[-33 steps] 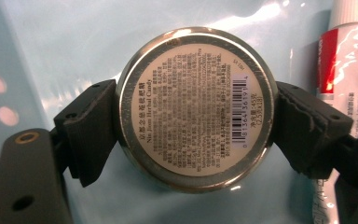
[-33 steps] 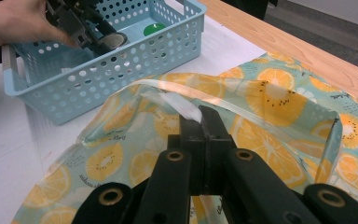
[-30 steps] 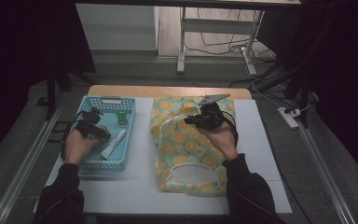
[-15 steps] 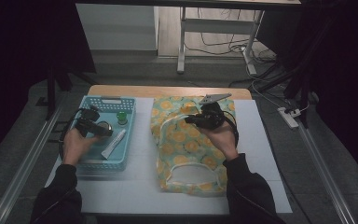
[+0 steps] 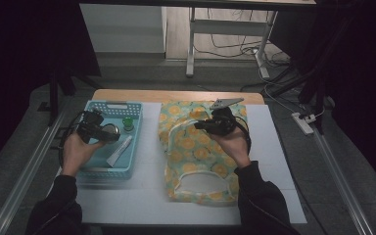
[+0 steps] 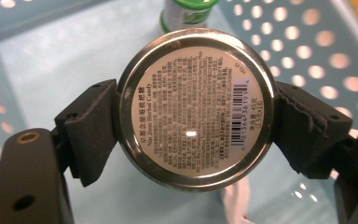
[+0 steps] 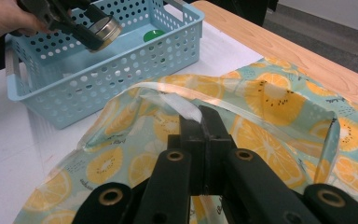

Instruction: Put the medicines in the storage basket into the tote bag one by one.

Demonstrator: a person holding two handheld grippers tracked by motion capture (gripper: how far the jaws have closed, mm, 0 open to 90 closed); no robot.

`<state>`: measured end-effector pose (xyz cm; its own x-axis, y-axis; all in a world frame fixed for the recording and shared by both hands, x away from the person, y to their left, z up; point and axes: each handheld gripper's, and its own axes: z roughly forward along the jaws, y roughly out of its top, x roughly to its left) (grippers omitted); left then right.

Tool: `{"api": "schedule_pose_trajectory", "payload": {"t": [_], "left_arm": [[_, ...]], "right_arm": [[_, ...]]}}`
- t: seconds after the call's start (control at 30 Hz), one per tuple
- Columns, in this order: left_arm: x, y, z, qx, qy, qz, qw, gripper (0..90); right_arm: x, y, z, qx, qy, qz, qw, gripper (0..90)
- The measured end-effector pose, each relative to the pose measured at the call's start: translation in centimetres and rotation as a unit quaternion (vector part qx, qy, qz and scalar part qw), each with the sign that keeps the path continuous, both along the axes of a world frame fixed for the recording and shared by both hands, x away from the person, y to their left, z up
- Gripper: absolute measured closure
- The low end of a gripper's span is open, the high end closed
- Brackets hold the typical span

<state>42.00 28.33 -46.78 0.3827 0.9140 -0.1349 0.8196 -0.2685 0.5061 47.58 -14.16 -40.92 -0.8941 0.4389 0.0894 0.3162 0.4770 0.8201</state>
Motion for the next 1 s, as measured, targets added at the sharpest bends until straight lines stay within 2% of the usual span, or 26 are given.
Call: {"api": "schedule_pose_trajectory", "payload": {"t": [0.47, 0.83, 1.0], "left_arm": [[-1.7, -1.6, 1.7, -0.017, -0.018, -0.041, 0.9989, 20.4], [-2.6, -4.2, 3.1, -0.019, -0.03, -0.081, 0.9961, 20.5], [-2.7, -5.1, 3.7, -0.028, -0.035, -0.096, 0.9944, 20.4]], "right_arm": [[0.0, 0.0, 0.0, 0.003, -0.003, 0.0, 1.0, 89.6], [-0.1, 0.1, -0.1, 0.004, -0.002, 0.001, 1.0, 89.6], [0.0, 0.1, -0.2, 0.003, 0.0, 0.001, 1.0, 89.6]]}}
